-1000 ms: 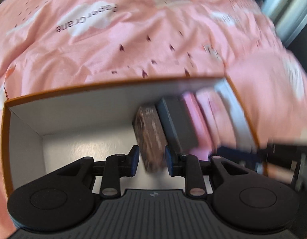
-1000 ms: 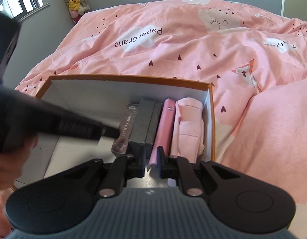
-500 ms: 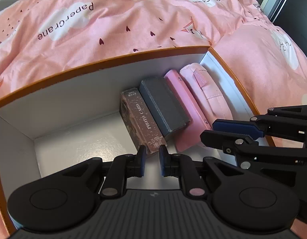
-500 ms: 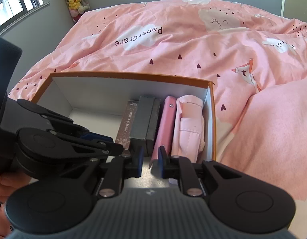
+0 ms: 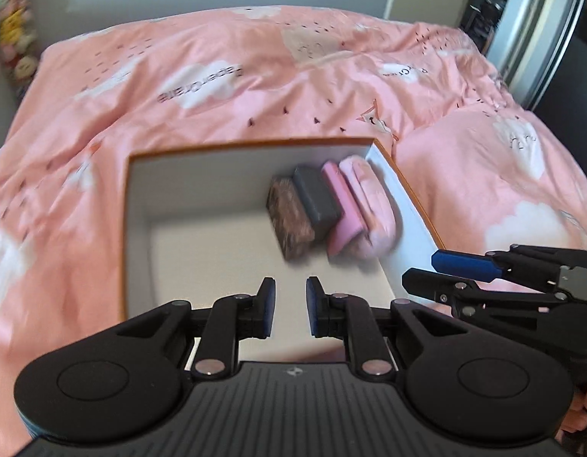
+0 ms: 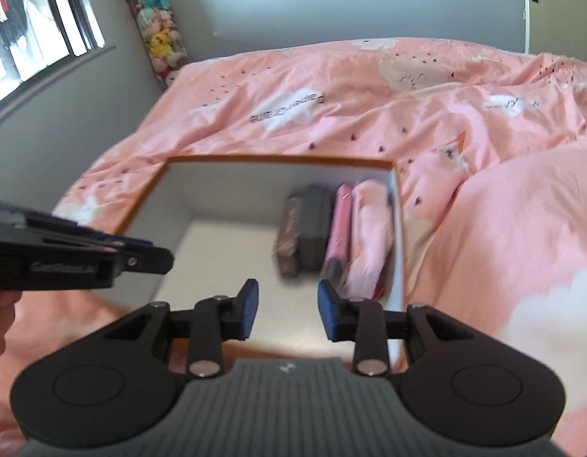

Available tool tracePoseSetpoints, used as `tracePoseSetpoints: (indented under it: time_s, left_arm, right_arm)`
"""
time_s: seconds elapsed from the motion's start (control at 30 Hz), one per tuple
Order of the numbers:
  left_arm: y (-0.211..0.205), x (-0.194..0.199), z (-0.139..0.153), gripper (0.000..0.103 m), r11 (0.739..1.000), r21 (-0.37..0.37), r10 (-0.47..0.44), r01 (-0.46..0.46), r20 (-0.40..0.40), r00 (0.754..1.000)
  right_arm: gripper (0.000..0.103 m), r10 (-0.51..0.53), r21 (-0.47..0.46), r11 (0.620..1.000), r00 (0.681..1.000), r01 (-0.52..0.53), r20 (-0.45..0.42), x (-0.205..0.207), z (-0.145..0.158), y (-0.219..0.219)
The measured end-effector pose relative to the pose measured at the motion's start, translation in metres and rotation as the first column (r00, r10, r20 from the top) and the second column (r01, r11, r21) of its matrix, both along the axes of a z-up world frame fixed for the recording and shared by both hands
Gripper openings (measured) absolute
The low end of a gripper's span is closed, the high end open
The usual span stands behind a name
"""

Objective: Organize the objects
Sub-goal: 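Withdraw both grippers from the box back toward the plush toys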

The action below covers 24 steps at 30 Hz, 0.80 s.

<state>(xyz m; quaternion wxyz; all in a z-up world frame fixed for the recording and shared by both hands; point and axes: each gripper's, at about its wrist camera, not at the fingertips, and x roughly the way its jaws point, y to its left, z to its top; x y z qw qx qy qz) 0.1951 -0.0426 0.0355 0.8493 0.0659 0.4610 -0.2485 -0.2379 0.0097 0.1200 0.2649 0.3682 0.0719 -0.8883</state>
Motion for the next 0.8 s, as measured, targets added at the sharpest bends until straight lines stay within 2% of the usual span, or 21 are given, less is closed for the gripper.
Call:
tracePoseSetpoints:
  time_s: [0.1, 0.23, 0.3, 0.47, 0.53, 0.63, 0.7, 0.77, 0.8]
  left_arm:
    - [0.023, -0.038, 0.000, 0.019, 0.999, 0.002, 0.037, -0.037, -0.005, 0.999]
    - [0.042, -0.077, -0.017, 0.019, 0.997, 0.032, 0.066, -0.064, -0.065, 0.996]
    - [0.050, -0.091, -0.029, 0.019, 0.995, 0.045, 0.095, -0.091, -0.106, 0.990]
    - [0.070, -0.119, -0.054, 0.019, 0.991, 0.020, 0.131, -0.130, -0.196, 0.972]
    - [0.076, -0.130, -0.065, 0.019, 0.991, 0.039, 0.136, -0.131, -0.225, 0.965]
    - [0.086, -0.139, -0.082, 0.019, 0.984, 0.077, 0.173, -0.158, -0.261, 0.950]
    - [0.093, -0.143, -0.089, 0.019, 0.978, 0.098, 0.202, -0.183, -0.250, 0.947]
    - [0.099, -0.144, -0.092, 0.019, 0.974, 0.100, 0.220, -0.202, -0.240, 0.946]
    - [0.102, -0.144, -0.092, 0.019, 0.974, 0.088, 0.226, -0.211, -0.243, 0.943]
  right_arm:
    - [0.036, -0.016, -0.016, 1.000, 0.999, 0.016, 0.034, 0.032, -0.006, 0.005]
    - [0.036, -0.025, -0.012, 1.000, 0.992, 0.027, 0.124, 0.067, -0.028, 0.008]
    - [0.036, -0.025, 0.017, 1.000, 0.985, 0.023, 0.168, 0.080, -0.042, 0.006]
    - [0.036, -0.022, 0.063, 0.998, 0.963, 0.006, 0.270, 0.106, -0.073, 0.005]
    - [0.036, -0.018, 0.058, 0.998, 0.950, -0.001, 0.312, 0.112, -0.080, 0.007]
    - [0.045, 0.022, 0.040, 0.998, 0.929, -0.039, 0.369, 0.115, -0.089, 0.001]
    - [0.051, 0.064, 0.032, 0.996, 0.921, -0.082, 0.383, 0.121, -0.094, -0.008]
    - [0.060, 0.107, 0.031, 0.991, 0.912, -0.130, 0.396, 0.126, -0.099, -0.019]
    - [0.060, 0.120, 0.036, 0.988, 0.907, -0.147, 0.403, 0.127, -0.103, -0.025]
